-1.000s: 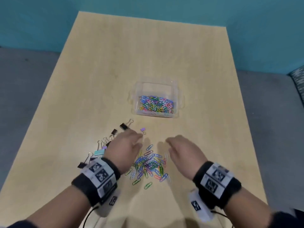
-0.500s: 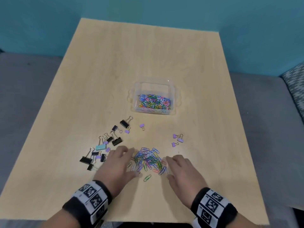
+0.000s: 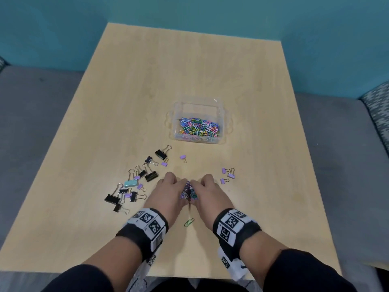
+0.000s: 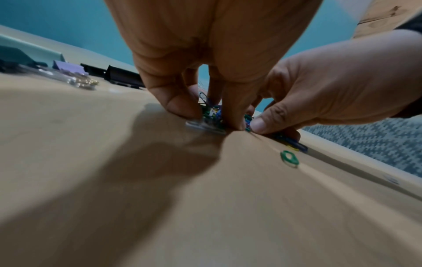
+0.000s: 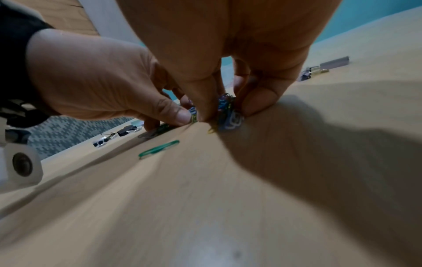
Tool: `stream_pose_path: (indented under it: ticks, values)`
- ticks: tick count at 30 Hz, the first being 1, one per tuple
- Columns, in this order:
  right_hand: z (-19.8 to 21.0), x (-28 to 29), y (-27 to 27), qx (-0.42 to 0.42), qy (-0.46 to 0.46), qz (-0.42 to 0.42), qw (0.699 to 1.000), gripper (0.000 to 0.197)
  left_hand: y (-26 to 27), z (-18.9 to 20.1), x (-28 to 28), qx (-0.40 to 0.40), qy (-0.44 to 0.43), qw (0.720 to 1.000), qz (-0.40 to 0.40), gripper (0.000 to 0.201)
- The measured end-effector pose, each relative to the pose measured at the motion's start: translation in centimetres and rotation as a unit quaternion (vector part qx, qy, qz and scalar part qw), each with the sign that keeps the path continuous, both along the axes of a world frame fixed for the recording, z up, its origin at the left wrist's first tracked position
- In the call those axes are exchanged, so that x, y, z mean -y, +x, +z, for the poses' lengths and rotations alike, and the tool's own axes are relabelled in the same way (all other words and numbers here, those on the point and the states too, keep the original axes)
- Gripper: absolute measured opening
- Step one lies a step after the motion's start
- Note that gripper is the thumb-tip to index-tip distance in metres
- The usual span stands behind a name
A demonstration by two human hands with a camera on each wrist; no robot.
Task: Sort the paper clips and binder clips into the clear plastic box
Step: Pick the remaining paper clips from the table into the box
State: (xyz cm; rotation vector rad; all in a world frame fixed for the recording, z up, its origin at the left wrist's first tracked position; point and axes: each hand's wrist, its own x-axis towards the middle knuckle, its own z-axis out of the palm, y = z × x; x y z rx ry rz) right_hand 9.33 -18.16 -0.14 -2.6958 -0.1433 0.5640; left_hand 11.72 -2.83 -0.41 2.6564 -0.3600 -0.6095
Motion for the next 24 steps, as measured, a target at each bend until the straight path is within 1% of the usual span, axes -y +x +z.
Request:
stream_pose_path:
  ticks: [2,3,9,11,14,16,17,19,20,22,24]
  values:
    - [0.1,0.2,0.2,0.000,-0.004,0.014,1.000,0.026,0.1,-0.1,0.1,0.011,0.004,1.000,-0.009,0.030]
    - [0.2,0.3,0.3,0.000,-0.010,0.023,1.000,0.024,0.0,-0.2,0.1,0.018,0.005,1.000,-0.013,0.025]
    - [1.2,1.0,0.4,-0.014,-0.033,0.060,0.998,0.033,-0.8,-0.7,-0.2,0.065,-0.001,0.997,-0.032,0.010]
    - [1.4,1.2,0.5,-0.014,-0.027,0.061,0.998,0.026,-0.8,-0.6,-0.3,0.073,-0.008,0.997,-0.036,0.006]
    - [1.4,1.5,0.6,-0.016,-0.021,0.052,0.998,0.015,-0.9,-0.5,-0.6,0.069,-0.021,0.997,-0.022,0.008]
    - [1.4,1.6,0.6,-0.020,-0.009,0.032,0.999,0.016,-1.0,-0.4,-1.0,0.056,-0.025,0.998,-0.003,0.011]
    - [1.5,1.7,0.6,-0.024,0.003,0.017,1.000,0.013,-1.0,-0.3,-1.0,0.045,-0.031,0.998,0.010,0.012]
    - [1.7,1.9,0.8,-0.036,0.033,-0.010,0.999,0.005,-0.9,0.2,-1.2,0.016,-0.064,0.996,0.052,0.013]
    - [1.7,2.1,0.8,-0.042,0.047,-0.019,0.998,0.006,-0.7,0.4,-1.2,0.000,-0.083,0.994,0.075,0.014]
    - [1.9,2.3,1.1,-0.054,0.084,-0.035,0.994,0.008,-0.5,0.9,-1.4,-0.028,-0.120,0.985,0.121,0.013]
    - [2.4,2.7,1.4,-0.064,0.130,-0.053,0.988,0.011,-0.1,1.5,-1.5,-0.071,-0.181,0.963,0.185,0.011]
